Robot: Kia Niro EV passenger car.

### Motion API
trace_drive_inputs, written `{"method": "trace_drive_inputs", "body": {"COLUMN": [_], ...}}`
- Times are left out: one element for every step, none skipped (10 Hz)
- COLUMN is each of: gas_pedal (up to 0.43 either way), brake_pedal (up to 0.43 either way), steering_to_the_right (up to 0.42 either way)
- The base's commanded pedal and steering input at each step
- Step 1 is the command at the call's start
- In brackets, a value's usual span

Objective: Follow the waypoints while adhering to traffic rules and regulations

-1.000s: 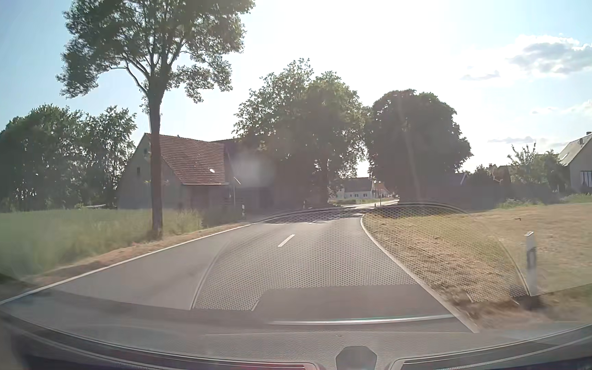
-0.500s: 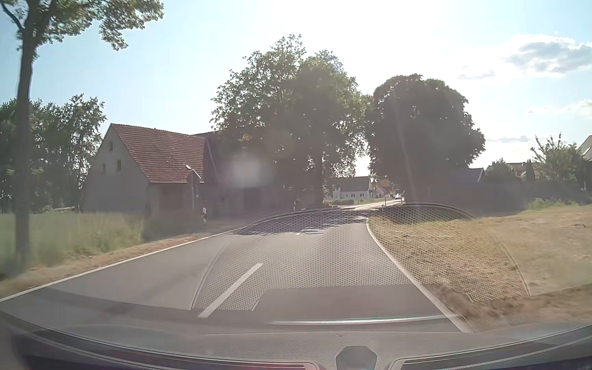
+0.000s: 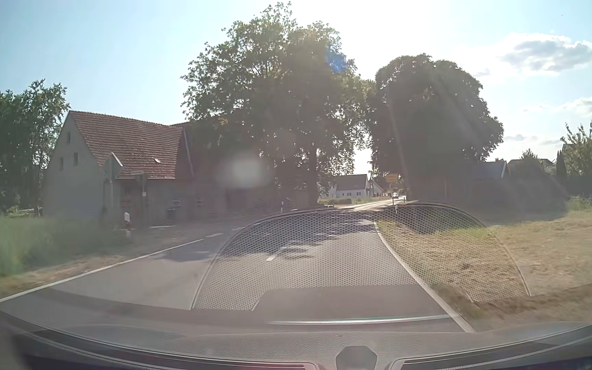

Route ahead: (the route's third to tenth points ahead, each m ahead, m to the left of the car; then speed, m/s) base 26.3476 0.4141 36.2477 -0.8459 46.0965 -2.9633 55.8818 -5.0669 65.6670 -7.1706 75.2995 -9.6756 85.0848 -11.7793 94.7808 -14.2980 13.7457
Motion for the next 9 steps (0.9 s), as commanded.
{"method": "trace_drive_inputs", "body": {"gas_pedal": [0.000, 0.000, 0.000, 0.000, 0.000, 0.000, 0.000, 0.039, 0.067], "brake_pedal": [0.006, 0.006, 0.006, 0.006, 0.006, 0.006, 0.006, 0.006, 0.006], "steering_to_the_right": [0.023, 0.023, 0.023, 0.025, 0.027, 0.028, 0.028, 0.029, 0.029]}}
